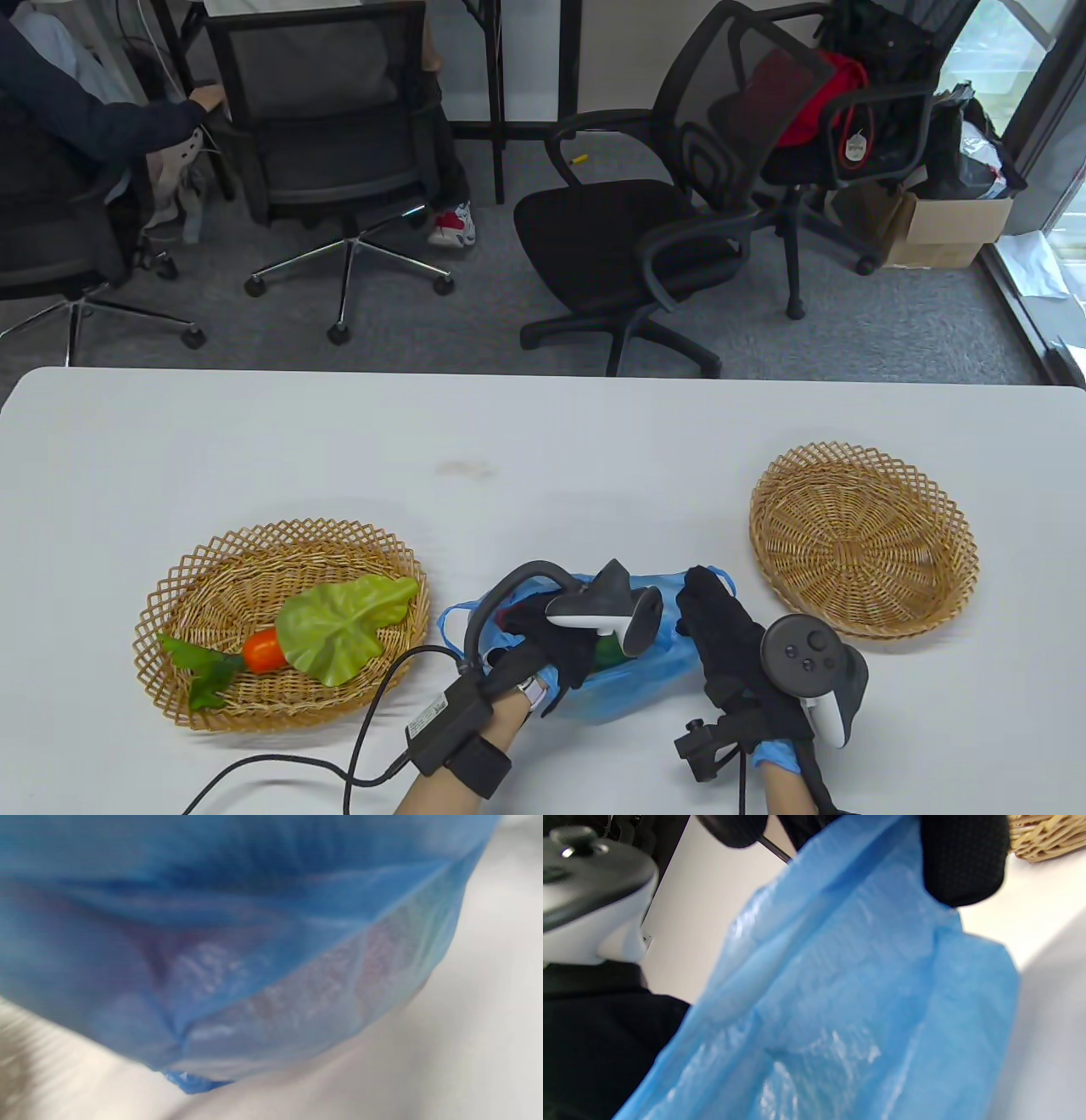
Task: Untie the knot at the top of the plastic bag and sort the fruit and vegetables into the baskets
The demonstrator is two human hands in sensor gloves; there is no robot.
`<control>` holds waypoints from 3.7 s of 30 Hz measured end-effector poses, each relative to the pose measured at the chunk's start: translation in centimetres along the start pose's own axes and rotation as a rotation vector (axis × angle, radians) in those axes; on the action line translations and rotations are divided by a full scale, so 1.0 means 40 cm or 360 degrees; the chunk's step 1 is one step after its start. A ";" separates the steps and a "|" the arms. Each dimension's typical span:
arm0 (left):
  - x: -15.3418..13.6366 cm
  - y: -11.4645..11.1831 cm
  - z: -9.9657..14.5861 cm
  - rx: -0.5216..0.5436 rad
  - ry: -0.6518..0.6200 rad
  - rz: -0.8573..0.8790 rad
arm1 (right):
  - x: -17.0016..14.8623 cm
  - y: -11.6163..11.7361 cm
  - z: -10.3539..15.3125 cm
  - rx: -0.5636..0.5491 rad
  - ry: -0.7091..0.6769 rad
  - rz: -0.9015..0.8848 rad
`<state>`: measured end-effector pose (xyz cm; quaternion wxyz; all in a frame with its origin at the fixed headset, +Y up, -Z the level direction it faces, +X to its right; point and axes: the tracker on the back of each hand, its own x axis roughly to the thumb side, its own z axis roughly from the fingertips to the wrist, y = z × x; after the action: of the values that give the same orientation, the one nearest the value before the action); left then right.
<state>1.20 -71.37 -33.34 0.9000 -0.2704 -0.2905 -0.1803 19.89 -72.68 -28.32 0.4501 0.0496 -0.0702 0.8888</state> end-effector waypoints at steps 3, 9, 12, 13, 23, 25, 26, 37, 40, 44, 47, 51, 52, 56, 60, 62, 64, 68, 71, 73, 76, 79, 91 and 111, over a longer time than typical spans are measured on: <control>-0.010 -0.003 0.007 0.0052 -0.0027 0.0029 | 0.000 -0.001 0.000 -0.0001 0.0000 -0.0001; -0.025 0.006 0.028 0.0192 -0.0059 0.0087 | -0.001 -0.001 0.001 -0.0005 0.0006 0.0007; -0.037 0.012 0.041 0.0286 -0.0054 0.0112 | -0.002 -0.002 0.001 -0.0006 0.0013 0.0008; -0.041 0.014 0.045 0.0304 -0.0059 0.0128 | -0.002 -0.003 0.001 -0.0008 0.0014 0.0006; -0.093 0.037 0.116 0.0569 -0.0210 0.0397 | -0.004 -0.005 0.002 -0.0020 0.0026 -0.0008; -0.104 0.042 0.132 0.0639 -0.0265 0.0478 | -0.005 -0.005 0.002 -0.0023 0.0028 -0.0008; -0.111 0.044 0.141 0.0676 -0.0299 0.0533 | -0.005 -0.005 0.002 -0.0024 0.0029 -0.0014; -0.182 0.040 0.211 0.0968 -0.0559 0.0994 | 0.000 -0.010 0.006 -0.0065 -0.0024 -0.0134; -0.202 0.039 0.221 0.1061 -0.0656 0.1192 | 0.002 -0.008 0.006 -0.0063 -0.0030 -0.0118; -0.222 0.038 0.237 0.1186 -0.0815 0.1412 | 0.002 -0.005 0.006 -0.0060 -0.0026 -0.0103; -0.236 0.036 0.258 0.1320 -0.0933 0.1588 | 0.003 -0.004 0.006 -0.0056 -0.0023 -0.0098; -0.263 0.033 0.298 0.1472 -0.1122 0.1826 | 0.003 -0.002 0.006 -0.0049 -0.0021 -0.0087; -0.270 0.032 0.310 0.1497 -0.1156 0.1860 | 0.003 -0.001 0.006 -0.0048 -0.0021 -0.0085; -0.312 0.026 0.376 0.1602 -0.1136 0.1821 | 0.003 -0.001 0.006 -0.0047 -0.0020 -0.0082; -0.363 0.002 0.432 0.1665 -0.0882 0.1637 | 0.003 -0.001 0.006 -0.0047 -0.0020 -0.0082; -0.398 -0.024 0.455 0.1659 -0.0719 0.1553 | 0.003 -0.001 0.006 -0.0047 -0.0020 -0.0082; -0.429 -0.051 0.468 0.1643 -0.0567 0.1493 | 0.003 -0.001 0.006 -0.0047 -0.0020 -0.0082; -0.489 -0.130 0.482 0.1553 -0.0227 0.1378 | 0.003 -0.001 0.006 -0.0047 -0.0020 -0.0082; -0.522 -0.197 0.479 0.1418 -0.0045 0.1337 | 0.003 -0.001 0.006 -0.0047 -0.0020 -0.0082; -0.537 -0.238 0.474 0.1333 0.0039 0.1325 | 0.002 0.001 0.006 -0.0042 -0.0010 -0.0059; -0.555 -0.295 0.458 0.1235 0.0112 0.1349 | 0.002 0.003 0.005 -0.0038 -0.0006 -0.0050; -0.560 -0.337 0.443 0.1156 0.0151 0.1359 | 0.001 0.003 0.005 -0.0039 -0.0001 -0.0042; -0.511 -0.367 0.388 0.0784 0.0195 0.1063 | 0.004 0.008 0.005 -0.0043 0.0001 0.0001; -0.514 -0.396 0.390 0.0419 0.0543 0.0926 | 0.007 0.019 0.004 -0.0022 -0.0011 0.0026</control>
<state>-28.81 -71.22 -29.35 0.9763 -0.1895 -0.0677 0.0799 19.10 -72.94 -28.17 0.4430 0.0490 -0.0782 0.8918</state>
